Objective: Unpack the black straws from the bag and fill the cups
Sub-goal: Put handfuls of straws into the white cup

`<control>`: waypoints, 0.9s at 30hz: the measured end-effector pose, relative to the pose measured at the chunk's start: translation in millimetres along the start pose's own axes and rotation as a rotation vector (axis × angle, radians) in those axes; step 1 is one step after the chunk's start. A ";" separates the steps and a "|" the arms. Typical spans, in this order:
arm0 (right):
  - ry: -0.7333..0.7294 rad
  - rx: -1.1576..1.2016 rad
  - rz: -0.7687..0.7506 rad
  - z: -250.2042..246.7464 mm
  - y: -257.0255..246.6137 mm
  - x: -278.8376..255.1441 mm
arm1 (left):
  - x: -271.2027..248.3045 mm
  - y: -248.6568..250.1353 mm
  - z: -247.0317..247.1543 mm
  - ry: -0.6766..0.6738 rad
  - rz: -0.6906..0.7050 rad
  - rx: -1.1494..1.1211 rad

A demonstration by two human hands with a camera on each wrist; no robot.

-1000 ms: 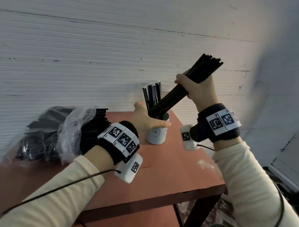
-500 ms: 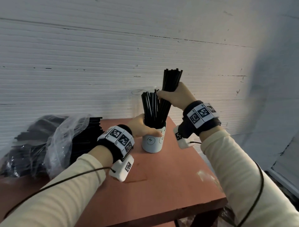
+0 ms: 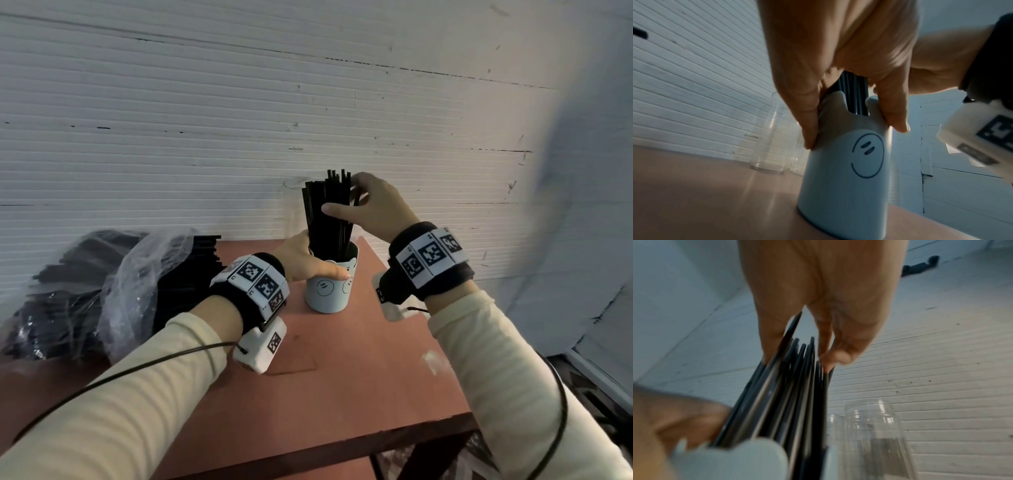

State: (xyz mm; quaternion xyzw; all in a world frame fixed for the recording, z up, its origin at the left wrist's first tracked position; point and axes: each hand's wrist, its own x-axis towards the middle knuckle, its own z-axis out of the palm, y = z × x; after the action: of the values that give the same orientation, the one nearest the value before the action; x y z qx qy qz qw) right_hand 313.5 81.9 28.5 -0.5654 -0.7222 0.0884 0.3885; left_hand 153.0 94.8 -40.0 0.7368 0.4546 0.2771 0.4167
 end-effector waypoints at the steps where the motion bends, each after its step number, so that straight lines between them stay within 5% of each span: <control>1: 0.073 -0.028 -0.058 3.0 1.1 -0.1 | 0.1 -0.1 0.1 -0.008 0.002 -0.014; 5: 0.096 -0.110 -0.286 12.6 2.3 1.5 | 4.4 -1.6 2.4 0.002 -0.017 -0.029; 15: 0.068 -0.171 -0.233 -1.6 -7.1 5.0 | 6.9 -1.1 6.3 0.053 -0.163 -0.029; 19: 0.211 -0.108 -0.298 -9.5 -15.0 -3.5 | -10.5 7.8 0.7 0.075 -0.192 -0.054; 23: 0.383 0.025 -0.382 -6.3 -38.1 -18.1 | -39.3 10.9 -13.4 0.280 -0.127 0.027; 27: 0.307 0.175 -0.367 19.5 -66.7 -38.7 | -78.0 16.2 -41.4 0.539 0.001 0.077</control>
State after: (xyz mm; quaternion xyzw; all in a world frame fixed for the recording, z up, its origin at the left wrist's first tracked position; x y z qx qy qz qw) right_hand 253.0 30.7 35.1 -0.3960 -0.7348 -0.0086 0.5507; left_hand 93.7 35.7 -7.6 0.6522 0.5588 0.4459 0.2522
